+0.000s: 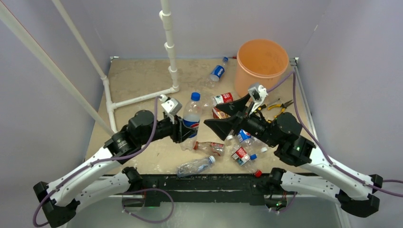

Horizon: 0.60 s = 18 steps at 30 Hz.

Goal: Put the plastic bottles in the bin
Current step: Pick up the plastic bottle at the center of the board.

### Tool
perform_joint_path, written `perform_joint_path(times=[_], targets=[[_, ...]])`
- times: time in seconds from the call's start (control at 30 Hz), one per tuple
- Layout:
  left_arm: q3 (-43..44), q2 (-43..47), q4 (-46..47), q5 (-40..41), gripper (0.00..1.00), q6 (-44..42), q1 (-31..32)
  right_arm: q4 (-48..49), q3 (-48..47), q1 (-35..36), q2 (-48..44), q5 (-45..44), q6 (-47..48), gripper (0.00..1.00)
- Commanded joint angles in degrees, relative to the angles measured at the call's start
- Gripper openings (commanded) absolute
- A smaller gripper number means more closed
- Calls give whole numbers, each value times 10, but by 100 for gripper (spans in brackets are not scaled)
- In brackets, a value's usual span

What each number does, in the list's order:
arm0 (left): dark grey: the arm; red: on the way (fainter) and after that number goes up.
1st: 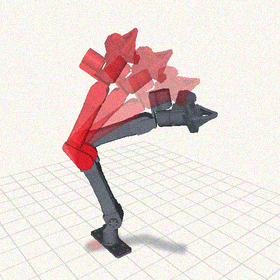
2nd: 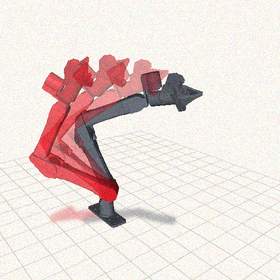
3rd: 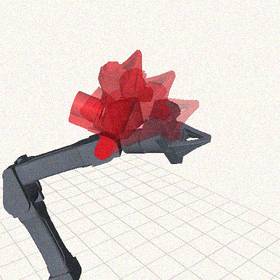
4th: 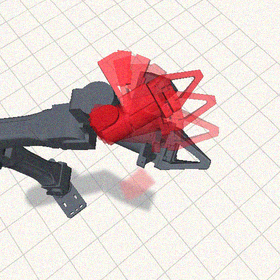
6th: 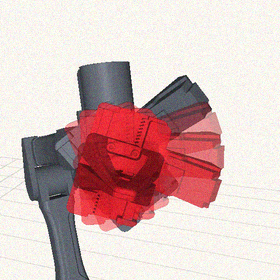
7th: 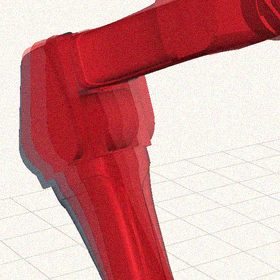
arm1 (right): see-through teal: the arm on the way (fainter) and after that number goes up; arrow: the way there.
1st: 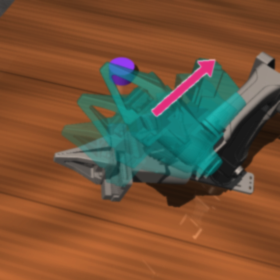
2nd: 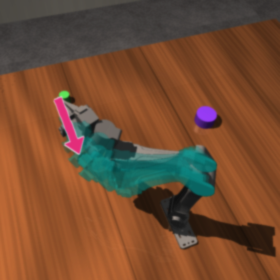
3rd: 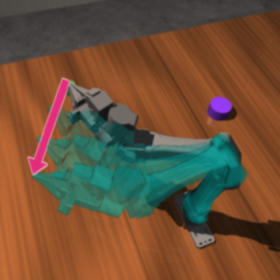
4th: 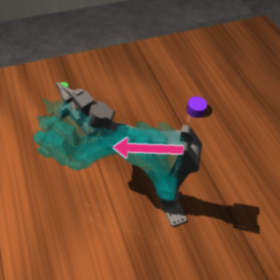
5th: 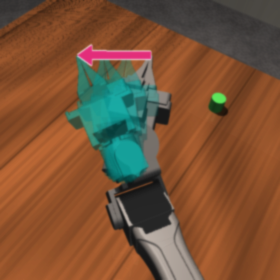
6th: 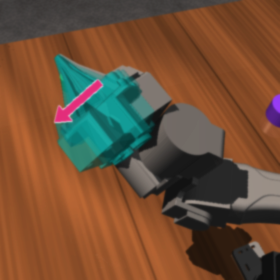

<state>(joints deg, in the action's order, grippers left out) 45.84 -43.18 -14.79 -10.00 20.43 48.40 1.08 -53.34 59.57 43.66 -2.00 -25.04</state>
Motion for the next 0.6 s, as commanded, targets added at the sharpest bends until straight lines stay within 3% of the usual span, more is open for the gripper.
perform_joint_path(times=[0.0,0.17,0.37,0.57], targets=[[40,-35,2,-62,16,-47,1,14,-50,0,20,6,20,98],[38,-20,16,-118,17,-70,1,-60,-127,0,78,10,33,84],[24,-8,33,-128,16,-73,1,-85,-141,-1,103,-29,39,80],[22,-19,51,-140,16,-69,1,-79,-133,-1,123,-33,34,68]])
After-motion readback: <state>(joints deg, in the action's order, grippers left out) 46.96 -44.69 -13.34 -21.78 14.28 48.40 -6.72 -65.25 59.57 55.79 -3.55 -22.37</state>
